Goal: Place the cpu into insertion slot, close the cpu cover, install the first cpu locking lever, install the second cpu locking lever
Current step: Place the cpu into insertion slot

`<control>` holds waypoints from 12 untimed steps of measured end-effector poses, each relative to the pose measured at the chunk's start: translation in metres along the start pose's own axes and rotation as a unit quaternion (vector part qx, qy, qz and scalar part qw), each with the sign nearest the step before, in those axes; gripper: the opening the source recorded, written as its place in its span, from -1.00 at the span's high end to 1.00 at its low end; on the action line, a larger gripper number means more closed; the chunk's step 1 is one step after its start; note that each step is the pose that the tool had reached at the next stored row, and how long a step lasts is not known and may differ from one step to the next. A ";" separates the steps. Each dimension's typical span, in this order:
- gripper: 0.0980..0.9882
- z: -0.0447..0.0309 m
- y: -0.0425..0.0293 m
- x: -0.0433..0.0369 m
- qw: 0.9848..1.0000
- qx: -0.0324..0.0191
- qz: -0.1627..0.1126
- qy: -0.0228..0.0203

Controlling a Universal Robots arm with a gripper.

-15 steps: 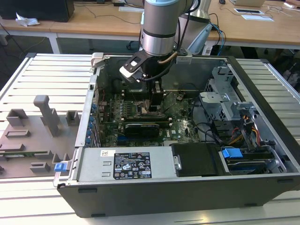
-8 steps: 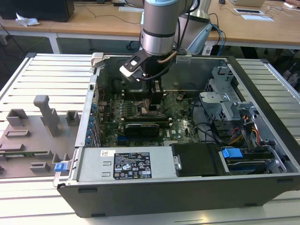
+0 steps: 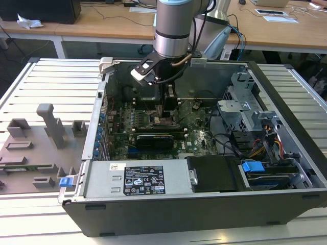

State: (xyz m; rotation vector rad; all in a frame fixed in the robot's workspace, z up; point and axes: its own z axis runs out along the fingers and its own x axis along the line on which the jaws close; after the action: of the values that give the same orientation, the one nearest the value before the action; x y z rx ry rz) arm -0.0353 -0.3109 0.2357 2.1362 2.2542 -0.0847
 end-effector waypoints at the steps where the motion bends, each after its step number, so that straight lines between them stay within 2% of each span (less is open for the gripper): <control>1: 0.00 0.0026 0.0001 0.0004 1.000 0.000 0.000 0.000; 6: 0.00 0.0184 0.0002 0.0018 1.000 0.000 0.006 0.000; 9: 0.00 0.0206 0.0003 0.0020 1.000 0.002 0.030 0.000; 11: 0.00 0.0214 -0.0011 0.0021 0.999 0.002 0.032 0.001; 12: 0.00 0.0221 -0.0026 0.0023 0.999 0.002 0.032 0.003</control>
State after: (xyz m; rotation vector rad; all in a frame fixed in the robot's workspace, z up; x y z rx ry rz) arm -0.0383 -0.3102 0.2135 2.2114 2.1878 -0.0820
